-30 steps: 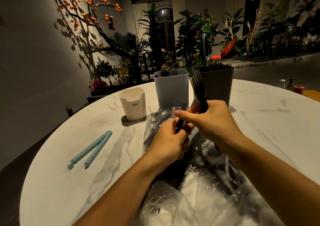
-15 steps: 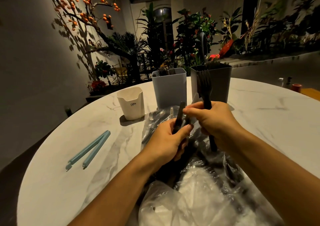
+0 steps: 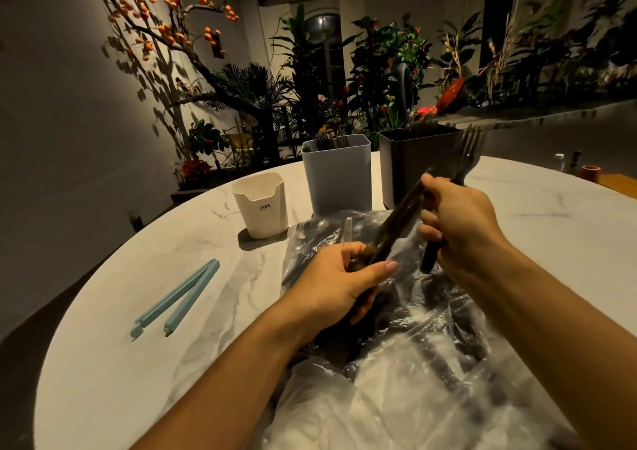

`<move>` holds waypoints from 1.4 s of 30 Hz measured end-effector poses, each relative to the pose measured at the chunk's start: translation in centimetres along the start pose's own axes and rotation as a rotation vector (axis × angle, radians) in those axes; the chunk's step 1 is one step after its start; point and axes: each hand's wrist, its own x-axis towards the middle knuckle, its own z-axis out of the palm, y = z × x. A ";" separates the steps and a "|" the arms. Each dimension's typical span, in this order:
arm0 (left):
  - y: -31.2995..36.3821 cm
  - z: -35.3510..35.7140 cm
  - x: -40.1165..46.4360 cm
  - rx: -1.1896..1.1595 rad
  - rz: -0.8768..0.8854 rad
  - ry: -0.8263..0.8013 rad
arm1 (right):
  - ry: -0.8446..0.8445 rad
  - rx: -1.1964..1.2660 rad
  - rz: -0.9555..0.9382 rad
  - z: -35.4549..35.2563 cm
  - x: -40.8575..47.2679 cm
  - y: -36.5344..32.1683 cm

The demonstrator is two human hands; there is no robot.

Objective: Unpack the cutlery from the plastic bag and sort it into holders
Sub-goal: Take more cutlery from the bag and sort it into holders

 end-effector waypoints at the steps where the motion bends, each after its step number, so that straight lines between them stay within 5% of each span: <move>1: 0.0 -0.1 0.0 -0.010 -0.005 0.001 | 0.020 0.025 -0.009 -0.1 0.0 0.0; 17: -0.3 -0.8 0.4 -0.039 0.004 0.034 | 0.045 -0.086 -0.123 -0.2 -0.1 0.4; 29: 0.0 -0.8 0.4 -0.064 0.070 0.245 | 0.015 0.127 -0.102 -0.3 -0.3 -0.5; 38: 1.0 -1.2 0.9 -0.639 0.151 0.376 | -0.065 0.054 -0.115 -0.1 -1.0 0.3; 42: 1.3 -1.4 0.9 -0.703 0.184 0.449 | -0.179 -0.176 -0.136 0.3 -1.6 0.9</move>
